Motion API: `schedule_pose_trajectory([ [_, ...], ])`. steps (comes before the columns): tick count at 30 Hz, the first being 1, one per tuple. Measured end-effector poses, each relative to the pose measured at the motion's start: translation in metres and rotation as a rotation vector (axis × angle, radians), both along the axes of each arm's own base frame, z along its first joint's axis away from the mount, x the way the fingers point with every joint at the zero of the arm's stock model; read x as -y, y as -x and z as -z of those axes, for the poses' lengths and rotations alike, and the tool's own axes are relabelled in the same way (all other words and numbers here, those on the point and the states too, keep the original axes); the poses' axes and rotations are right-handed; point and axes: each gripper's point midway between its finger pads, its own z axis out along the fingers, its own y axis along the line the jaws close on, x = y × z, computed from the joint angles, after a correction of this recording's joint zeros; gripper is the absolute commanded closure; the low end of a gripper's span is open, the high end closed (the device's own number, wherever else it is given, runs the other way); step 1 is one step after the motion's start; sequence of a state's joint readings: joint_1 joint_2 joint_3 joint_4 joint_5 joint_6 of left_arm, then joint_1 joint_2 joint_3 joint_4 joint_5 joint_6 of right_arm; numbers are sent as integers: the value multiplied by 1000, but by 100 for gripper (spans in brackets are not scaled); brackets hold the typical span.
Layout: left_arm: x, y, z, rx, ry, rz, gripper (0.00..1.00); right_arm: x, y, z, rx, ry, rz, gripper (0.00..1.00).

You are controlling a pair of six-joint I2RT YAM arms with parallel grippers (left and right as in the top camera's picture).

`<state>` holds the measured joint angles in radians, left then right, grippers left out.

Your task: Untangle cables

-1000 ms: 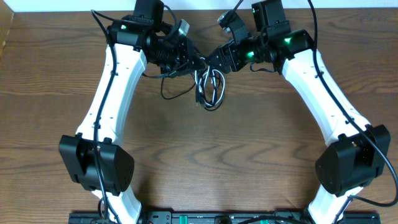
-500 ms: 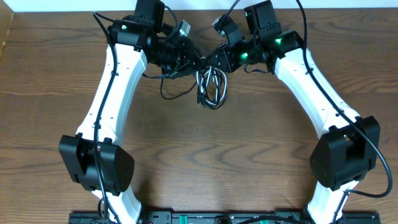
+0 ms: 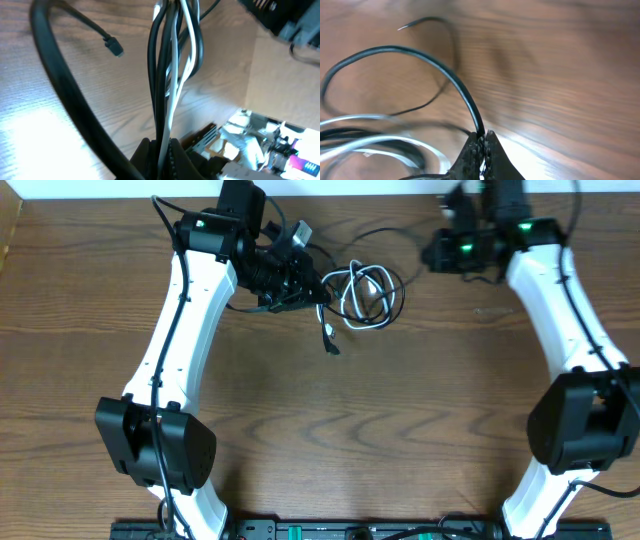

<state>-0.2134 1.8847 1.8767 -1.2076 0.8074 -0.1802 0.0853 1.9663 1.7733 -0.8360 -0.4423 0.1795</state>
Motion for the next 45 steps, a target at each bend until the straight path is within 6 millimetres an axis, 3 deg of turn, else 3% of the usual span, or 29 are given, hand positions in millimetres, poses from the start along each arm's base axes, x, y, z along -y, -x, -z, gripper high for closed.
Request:
schedule_pose_trajectory([
  [6,0,2,-2,94,-4,97,93,79,7,15,-110,52,200,99],
  [10,-4,0,-19,220,0,141,93,130,18,23,-175,82,320,99],
  [13,-20,-8,-51,375,-2,111,93,170,31,29,-233,113,429,99],
  [16,-52,-14,-88,510,-34,19,93,202,45,34,-282,132,519,99],
  [19,-83,-12,-118,608,-72,-71,93,221,53,35,-300,126,561,99],
  [21,-95,-6,-131,642,-87,-108,93,222,53,33,-287,101,530,99],
  [24,-93,-1,-137,653,-79,-107,92,203,48,27,-244,42,415,92],
  [27,-87,-2,-133,639,-66,-93,93,177,42,21,-199,-8,297,75],
  [30,-84,-3,-131,629,-56,-84,92,136,37,13,-158,-67,155,47],
  [34,-81,-2,-132,628,-37,-75,93,84,31,1,-88,-126,-14,32],
  [35,-80,-1,-133,628,-24,-69,93,61,30,-4,-64,-157,-75,32],
  [40,-73,3,-135,627,1,-49,93,-7,26,-19,15,-213,-230,27],
  [45,-59,7,-137,634,18,-10,92,-75,29,-25,8,-251,-272,23],
])
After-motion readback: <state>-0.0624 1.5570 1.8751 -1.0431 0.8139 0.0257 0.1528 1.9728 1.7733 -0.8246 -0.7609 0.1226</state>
